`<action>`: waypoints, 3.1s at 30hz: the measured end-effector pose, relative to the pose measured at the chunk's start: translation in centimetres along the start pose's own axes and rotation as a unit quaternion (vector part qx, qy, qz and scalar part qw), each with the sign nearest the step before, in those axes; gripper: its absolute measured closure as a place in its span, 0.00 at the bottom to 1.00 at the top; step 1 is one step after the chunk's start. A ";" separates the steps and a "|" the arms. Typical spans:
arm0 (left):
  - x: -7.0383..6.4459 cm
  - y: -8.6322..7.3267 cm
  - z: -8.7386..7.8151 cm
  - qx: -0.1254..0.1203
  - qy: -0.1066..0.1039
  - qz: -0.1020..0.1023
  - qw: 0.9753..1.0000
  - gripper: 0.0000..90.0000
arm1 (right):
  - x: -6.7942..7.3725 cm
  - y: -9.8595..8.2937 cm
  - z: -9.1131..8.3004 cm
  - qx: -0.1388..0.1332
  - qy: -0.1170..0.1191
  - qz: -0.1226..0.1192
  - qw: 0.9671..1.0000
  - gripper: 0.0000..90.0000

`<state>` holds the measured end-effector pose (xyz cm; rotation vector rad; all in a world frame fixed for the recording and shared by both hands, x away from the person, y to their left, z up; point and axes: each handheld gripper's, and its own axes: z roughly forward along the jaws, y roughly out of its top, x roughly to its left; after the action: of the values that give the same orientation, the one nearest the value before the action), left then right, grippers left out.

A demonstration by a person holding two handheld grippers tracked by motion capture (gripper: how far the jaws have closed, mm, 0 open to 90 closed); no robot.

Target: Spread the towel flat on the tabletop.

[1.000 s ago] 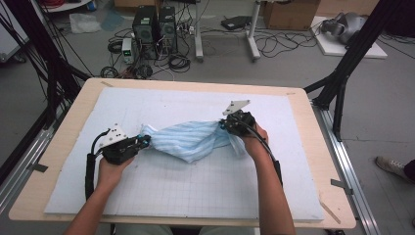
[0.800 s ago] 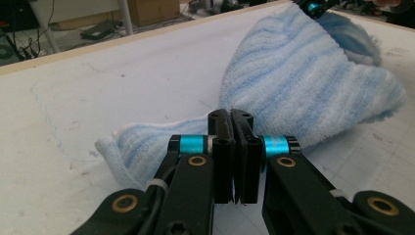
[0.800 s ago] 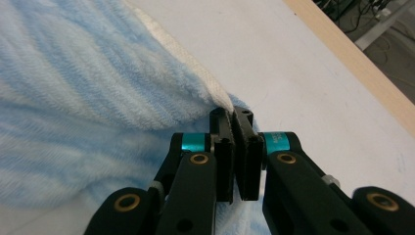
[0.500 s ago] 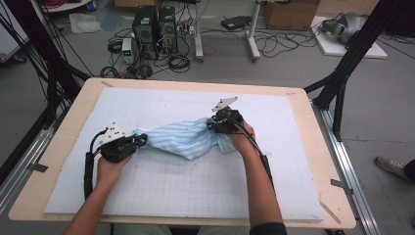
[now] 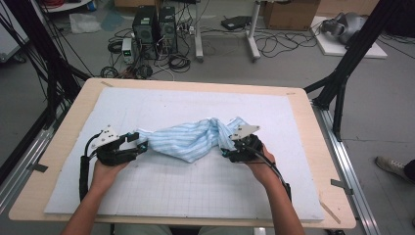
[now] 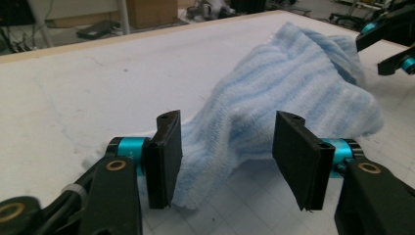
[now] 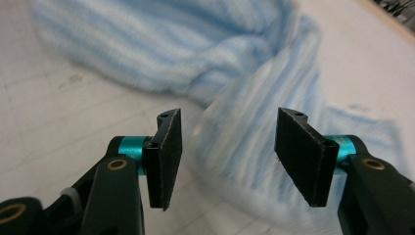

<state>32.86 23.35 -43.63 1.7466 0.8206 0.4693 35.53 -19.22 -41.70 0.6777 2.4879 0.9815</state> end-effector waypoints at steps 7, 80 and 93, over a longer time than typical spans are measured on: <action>-0.5 -0.3 0.9 0.041 -0.011 0.024 0.999 0.95 | 0.4 0.1 1.7 0.048 -0.023 -0.028 0.998 0.79; -2.3 6.0 6.1 0.010 -0.056 0.004 0.998 0.96 | 0.7 -1.4 0.1 -0.054 -0.006 0.108 0.993 0.63; -0.6 6.5 7.4 0.015 -0.020 -0.016 1.000 0.96 | 1.9 1.7 5.6 -0.033 -0.025 0.107 0.993 0.51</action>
<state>39.33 16.90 -39.88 1.7620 0.8295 0.4009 37.32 -14.18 -44.66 0.9497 2.3632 1.1027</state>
